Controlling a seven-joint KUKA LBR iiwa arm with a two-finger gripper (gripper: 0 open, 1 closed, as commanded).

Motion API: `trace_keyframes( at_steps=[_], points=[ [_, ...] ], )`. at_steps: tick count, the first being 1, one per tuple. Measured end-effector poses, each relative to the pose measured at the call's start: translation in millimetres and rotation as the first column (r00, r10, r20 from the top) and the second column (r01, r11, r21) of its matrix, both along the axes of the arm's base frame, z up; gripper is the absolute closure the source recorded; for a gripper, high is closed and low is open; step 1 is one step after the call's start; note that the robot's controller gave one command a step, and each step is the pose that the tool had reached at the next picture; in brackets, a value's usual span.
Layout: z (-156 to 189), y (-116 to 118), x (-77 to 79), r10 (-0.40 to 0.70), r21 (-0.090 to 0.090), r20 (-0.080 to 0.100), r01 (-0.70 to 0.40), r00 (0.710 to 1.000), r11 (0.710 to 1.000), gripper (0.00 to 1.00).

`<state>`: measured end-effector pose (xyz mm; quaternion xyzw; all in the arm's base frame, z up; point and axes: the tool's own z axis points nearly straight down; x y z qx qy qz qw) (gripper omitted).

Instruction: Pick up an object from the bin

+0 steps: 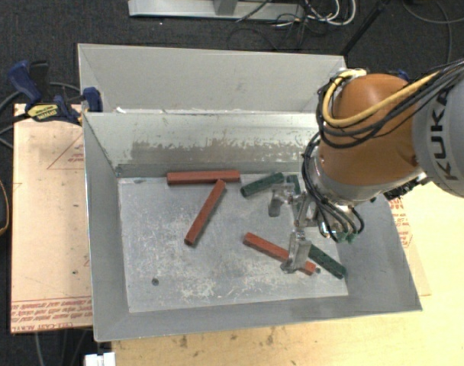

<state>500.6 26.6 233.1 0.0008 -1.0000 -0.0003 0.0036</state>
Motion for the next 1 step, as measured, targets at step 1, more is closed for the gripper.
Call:
trace_keyframes(
  at_steps=[1],
  points=[
    [3.8, -0.2, 1.5, -0.002, 0.000, 0.008, 0.002, 1.000, 1.000, 1.00]
  ],
)
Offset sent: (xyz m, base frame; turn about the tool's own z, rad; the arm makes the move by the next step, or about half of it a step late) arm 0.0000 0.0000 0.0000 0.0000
